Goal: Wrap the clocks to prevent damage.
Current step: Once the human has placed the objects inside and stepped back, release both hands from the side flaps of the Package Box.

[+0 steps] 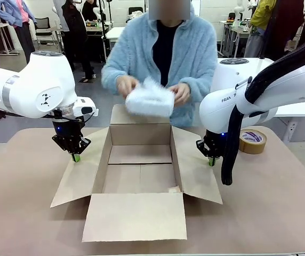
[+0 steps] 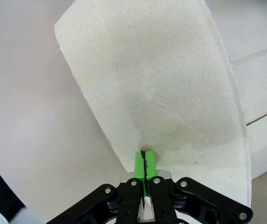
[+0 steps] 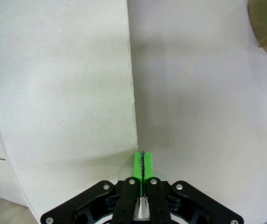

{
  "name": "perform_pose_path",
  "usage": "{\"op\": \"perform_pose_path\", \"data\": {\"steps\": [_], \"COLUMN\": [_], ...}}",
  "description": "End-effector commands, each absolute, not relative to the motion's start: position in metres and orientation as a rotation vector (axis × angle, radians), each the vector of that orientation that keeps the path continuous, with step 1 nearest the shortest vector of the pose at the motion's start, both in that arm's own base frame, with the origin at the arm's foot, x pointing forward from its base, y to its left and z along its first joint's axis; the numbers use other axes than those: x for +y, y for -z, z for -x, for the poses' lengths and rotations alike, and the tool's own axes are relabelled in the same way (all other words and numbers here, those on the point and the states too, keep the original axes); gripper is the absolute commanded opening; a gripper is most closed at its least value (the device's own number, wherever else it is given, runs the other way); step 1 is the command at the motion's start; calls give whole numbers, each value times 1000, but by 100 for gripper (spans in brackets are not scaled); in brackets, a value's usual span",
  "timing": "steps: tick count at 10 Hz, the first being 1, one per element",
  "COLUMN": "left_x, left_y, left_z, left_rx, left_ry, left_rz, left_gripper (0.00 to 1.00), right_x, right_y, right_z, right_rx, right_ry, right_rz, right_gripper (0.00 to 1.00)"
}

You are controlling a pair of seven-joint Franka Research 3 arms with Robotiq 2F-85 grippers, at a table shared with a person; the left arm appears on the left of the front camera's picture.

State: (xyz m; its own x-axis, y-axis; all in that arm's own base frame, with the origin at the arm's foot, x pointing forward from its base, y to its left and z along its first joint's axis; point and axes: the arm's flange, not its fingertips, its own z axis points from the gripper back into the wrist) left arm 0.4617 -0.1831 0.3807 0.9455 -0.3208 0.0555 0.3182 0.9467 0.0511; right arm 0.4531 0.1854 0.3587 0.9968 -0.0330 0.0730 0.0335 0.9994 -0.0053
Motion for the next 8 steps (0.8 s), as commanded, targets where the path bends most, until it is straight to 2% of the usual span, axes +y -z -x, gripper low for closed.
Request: {"op": "perform_pose_path", "data": {"steps": [1,8], "left_x": [-183,-183], "left_y": [-381,-381], "left_z": [-461,-461], "left_rx": [-68,-68], "left_ry": [321,321], "left_rz": [-48,-48], "left_gripper": [0,0], "right_x": [186,186], "right_y": [-358,-358], "right_z": [-452,-452], "right_rx": [-82,-82], "right_ry": [47,47], "right_rz": [12,12], "right_gripper": [1,1]}}
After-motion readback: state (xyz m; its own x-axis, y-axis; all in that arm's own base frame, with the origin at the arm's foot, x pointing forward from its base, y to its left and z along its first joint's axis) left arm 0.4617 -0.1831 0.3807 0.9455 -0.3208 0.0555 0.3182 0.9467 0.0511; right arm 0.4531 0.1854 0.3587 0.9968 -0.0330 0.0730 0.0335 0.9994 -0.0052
